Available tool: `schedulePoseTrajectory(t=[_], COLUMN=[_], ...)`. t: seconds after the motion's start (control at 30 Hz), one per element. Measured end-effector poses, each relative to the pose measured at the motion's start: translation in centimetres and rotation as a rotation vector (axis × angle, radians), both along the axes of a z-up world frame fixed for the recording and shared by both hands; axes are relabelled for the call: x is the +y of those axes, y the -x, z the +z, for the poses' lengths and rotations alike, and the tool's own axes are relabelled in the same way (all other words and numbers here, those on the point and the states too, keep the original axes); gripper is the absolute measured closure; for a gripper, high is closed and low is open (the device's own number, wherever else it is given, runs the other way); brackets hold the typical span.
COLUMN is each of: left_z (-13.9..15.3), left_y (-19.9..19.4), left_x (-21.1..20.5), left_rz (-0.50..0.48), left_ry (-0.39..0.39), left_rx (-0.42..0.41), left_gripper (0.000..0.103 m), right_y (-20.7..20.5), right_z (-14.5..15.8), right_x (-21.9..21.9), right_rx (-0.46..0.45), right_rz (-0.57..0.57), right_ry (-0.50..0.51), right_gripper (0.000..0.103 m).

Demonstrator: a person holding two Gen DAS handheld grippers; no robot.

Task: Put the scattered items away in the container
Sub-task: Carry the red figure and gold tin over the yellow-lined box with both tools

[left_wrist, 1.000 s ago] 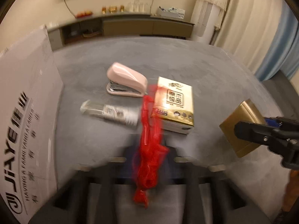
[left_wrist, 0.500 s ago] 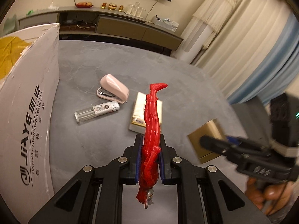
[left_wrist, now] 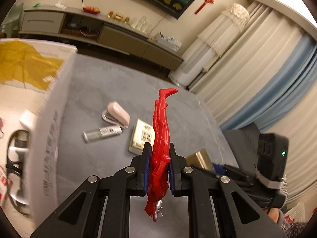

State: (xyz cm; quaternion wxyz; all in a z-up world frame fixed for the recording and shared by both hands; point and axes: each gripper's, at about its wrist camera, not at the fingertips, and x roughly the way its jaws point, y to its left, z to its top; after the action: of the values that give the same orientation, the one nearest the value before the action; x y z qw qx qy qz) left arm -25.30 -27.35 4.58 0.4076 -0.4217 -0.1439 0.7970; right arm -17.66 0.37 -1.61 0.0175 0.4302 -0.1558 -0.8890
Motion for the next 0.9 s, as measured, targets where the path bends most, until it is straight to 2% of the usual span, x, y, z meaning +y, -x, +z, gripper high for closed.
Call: schedulePoseTrajectory(t=[0.27,0.53,0.77,0.9], left_z=[2.5,5.2,6.6,6.9], left_y=[-0.4,-2.1,-3.9,-4.5], left_x=[-2.3,-5.5,-7.9,-9.4], left_rz=[0.023,0.052,0.08,0.12], left_ry=[-0.047,-0.041,0.015,0.086], left_rx=[0.021,0.079,0.145,0.196], left_gripper=[0.087,0.087,0.087,0.087], right_y=[0.1,-0.5,-2.3,-3.5], right_z=[0.2,1.8,2.3,2.4], right_x=[-1.0,-3.4,-5.0,-5.7], right_rx=[0.003,0.044,0.061,0.065], right_rz=[0.014,0.067,0.109,0.133], right_ry=[0.002,-0.002,-0.031,-0.043], right_gripper=[0.051,0.051,0.051,0.051])
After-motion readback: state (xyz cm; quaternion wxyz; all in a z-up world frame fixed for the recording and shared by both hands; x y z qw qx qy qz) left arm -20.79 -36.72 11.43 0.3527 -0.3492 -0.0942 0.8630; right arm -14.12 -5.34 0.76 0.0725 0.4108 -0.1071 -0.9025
